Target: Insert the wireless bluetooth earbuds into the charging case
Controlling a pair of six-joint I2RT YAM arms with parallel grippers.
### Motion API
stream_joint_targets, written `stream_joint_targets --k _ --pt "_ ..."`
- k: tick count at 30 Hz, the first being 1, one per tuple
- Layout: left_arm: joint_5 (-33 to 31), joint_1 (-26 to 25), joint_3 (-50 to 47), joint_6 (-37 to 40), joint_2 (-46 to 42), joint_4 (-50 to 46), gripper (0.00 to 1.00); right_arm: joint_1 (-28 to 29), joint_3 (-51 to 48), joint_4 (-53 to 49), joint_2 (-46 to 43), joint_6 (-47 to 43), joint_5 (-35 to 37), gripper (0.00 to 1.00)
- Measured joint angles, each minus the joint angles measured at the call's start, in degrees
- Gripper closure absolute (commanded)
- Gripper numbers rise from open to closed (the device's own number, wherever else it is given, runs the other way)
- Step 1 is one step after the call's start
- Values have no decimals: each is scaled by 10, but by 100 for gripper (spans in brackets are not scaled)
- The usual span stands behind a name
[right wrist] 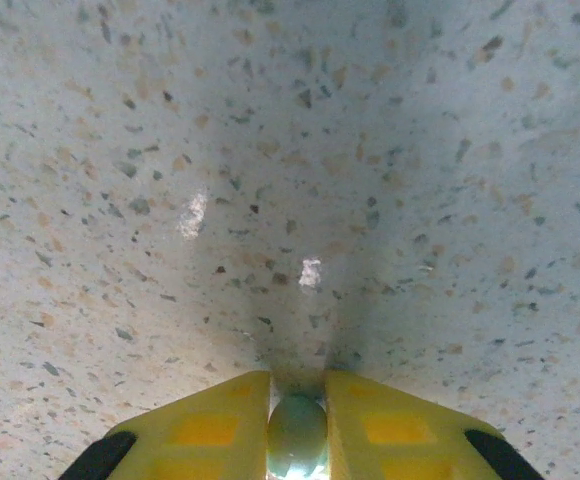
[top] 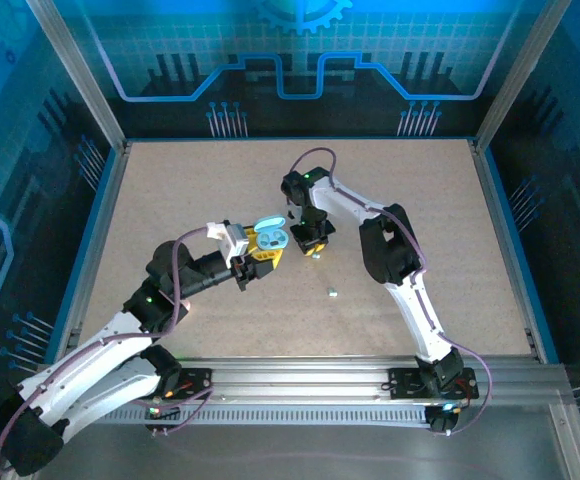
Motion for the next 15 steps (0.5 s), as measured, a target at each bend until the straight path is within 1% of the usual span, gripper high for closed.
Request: stream_joint_targets --k 15 --pt "0 0 0 0 2 0 67 0 -35 2 -17 0 -6 76"
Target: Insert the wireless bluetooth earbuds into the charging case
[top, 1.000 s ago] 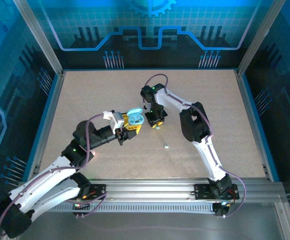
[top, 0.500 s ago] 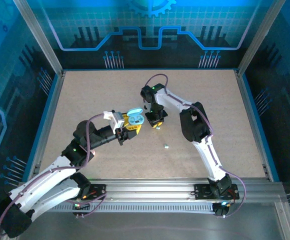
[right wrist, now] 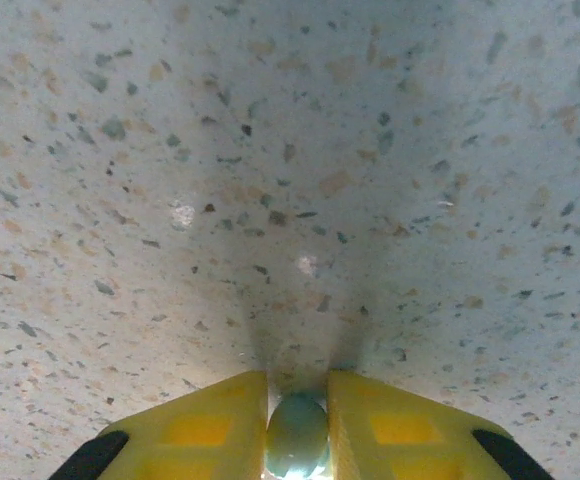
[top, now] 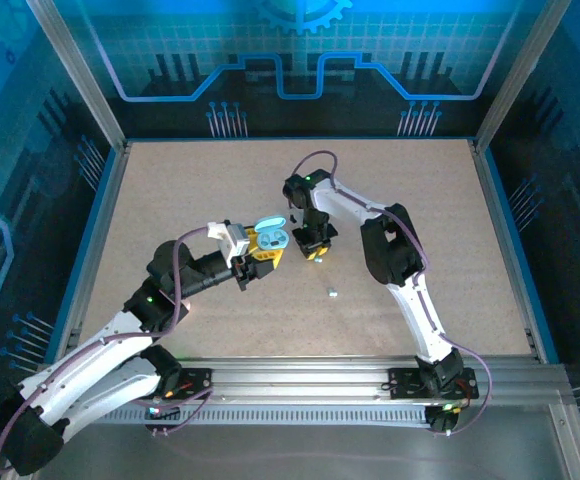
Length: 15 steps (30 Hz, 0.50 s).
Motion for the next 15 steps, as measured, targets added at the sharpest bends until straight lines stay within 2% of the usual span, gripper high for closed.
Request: stream_joint_targets --k 6,15 --pt "0 0 0 0 0 0 67 0 -1 3 0 2 -2 71" --pt "0 0 0 0 1 0 67 0 -8 7 -5 2 -2 74"
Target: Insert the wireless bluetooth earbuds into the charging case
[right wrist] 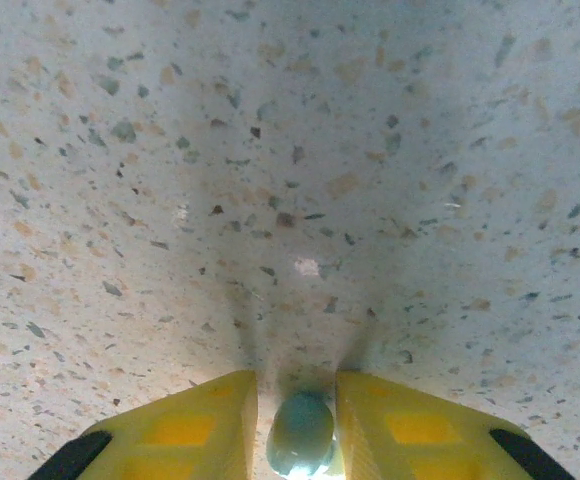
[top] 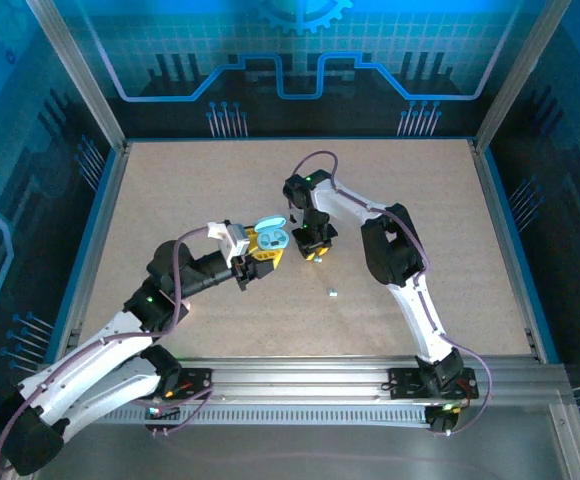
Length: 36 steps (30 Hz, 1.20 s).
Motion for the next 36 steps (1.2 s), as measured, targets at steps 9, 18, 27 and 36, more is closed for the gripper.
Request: stream_joint_targets --k 9,18,27,36 --pt "0 0 0 0 3 0 67 0 -4 2 -3 3 4 71" --pt "0 0 0 0 3 0 67 0 -4 -1 -3 7 9 75" --pt "0 0 0 0 8 0 66 0 -4 -3 -3 9 8 79" --pt "-1 0 0 0 10 0 67 -5 -62 24 -74 13 -45 79"
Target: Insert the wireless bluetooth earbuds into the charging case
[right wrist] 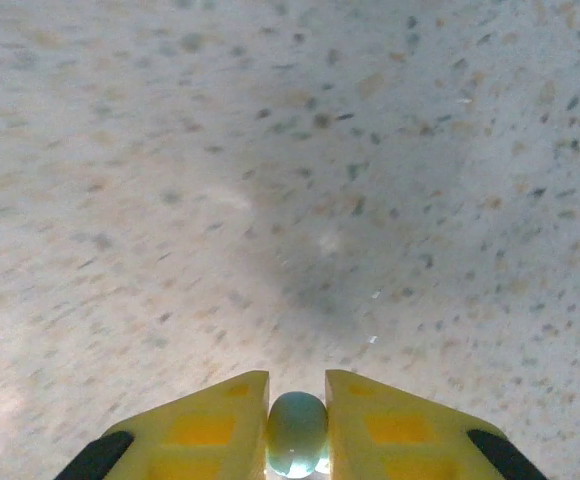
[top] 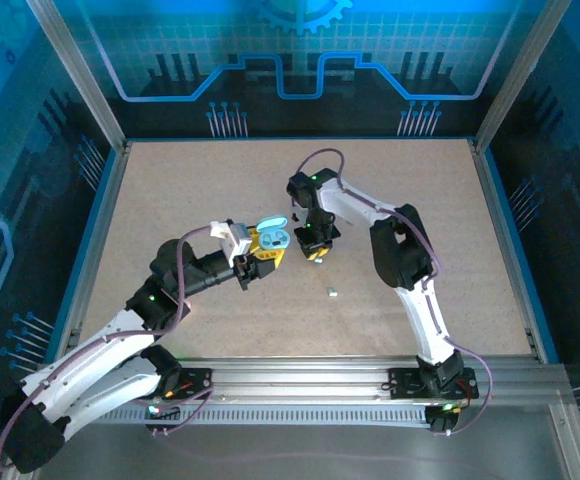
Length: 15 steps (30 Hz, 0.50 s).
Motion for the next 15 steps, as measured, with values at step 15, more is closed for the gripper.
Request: stream_joint_targets --k 15 --pt "-24 30 -8 -2 12 14 66 -104 -148 146 -224 17 -374 79"
